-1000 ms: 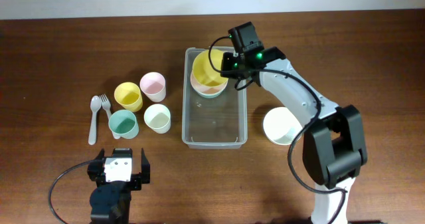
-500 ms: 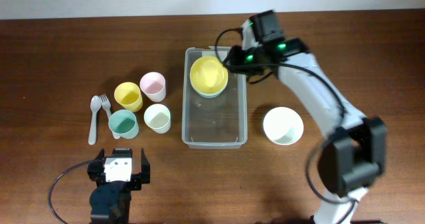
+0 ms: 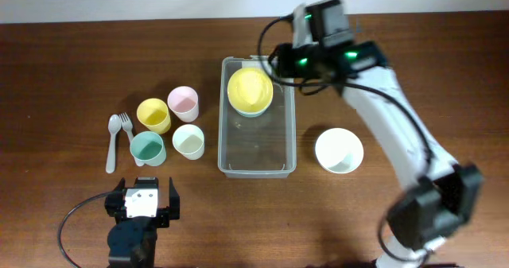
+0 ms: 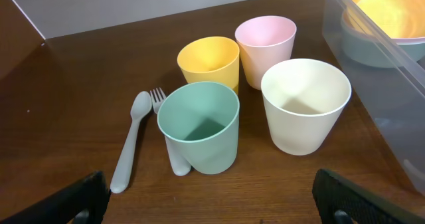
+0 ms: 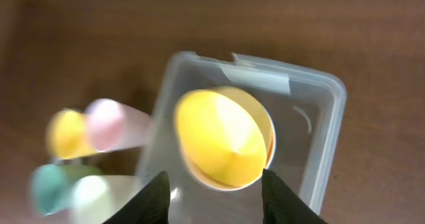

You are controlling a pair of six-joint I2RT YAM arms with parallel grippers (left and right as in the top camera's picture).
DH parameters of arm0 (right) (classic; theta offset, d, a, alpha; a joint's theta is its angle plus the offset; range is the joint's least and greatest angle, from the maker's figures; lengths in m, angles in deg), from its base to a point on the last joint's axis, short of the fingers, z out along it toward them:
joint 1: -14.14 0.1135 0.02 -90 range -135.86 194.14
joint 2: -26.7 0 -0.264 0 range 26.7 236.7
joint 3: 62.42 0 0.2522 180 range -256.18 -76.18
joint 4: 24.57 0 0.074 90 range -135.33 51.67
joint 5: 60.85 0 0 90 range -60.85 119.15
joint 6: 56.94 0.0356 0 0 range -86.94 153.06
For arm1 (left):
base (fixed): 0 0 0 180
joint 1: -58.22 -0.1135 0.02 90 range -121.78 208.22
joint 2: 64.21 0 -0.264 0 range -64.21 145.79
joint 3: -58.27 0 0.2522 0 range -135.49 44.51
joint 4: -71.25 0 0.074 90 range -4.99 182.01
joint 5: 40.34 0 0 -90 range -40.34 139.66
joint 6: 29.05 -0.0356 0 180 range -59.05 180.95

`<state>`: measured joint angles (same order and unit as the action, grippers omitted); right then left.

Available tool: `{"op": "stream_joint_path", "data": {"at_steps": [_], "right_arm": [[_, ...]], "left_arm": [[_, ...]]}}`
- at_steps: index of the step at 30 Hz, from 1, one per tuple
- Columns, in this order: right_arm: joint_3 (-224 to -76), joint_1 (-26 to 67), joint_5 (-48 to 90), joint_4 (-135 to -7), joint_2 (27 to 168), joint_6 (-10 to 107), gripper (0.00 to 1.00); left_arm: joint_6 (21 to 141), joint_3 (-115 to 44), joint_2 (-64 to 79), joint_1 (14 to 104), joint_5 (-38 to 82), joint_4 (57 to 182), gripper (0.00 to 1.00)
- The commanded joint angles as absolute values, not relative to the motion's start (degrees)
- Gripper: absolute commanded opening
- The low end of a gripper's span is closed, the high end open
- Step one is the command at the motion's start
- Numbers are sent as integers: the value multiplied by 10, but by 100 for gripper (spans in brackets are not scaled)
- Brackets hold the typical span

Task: Pack container
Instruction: 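Carry the yellow bowl over the container and lower it onto the stack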

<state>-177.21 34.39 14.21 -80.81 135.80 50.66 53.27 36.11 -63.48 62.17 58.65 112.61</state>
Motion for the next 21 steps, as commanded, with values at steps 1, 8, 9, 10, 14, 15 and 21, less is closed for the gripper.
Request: {"op": "stream_joint_path", "data": {"at_steps": [1,8,9,10,14,15,21], "right_arm": [[-1767,343,194,-795,1407,476,41],[-1767,339,195,-743,1466,424,40],[-1767,339,196,-736,1471,422,40],[-1767,339,195,-729,1474,418,40],[-1767,339,195,-718,1488,414,40],[-1767,339,193,-719,1490,414,40],[-1767,340,193,-719,1499,414,39]], "left_arm": [[537,367,-639,618,583,1125,100],[537,367,-639,618,583,1125,100],[537,367,-639,618,583,1125,100],[537,367,-639,618,583,1125,100],[537,367,-639,618,583,1125,100],[537,367,-639,618,583,1125,100],[537,367,-639,618,583,1125,100]]}}
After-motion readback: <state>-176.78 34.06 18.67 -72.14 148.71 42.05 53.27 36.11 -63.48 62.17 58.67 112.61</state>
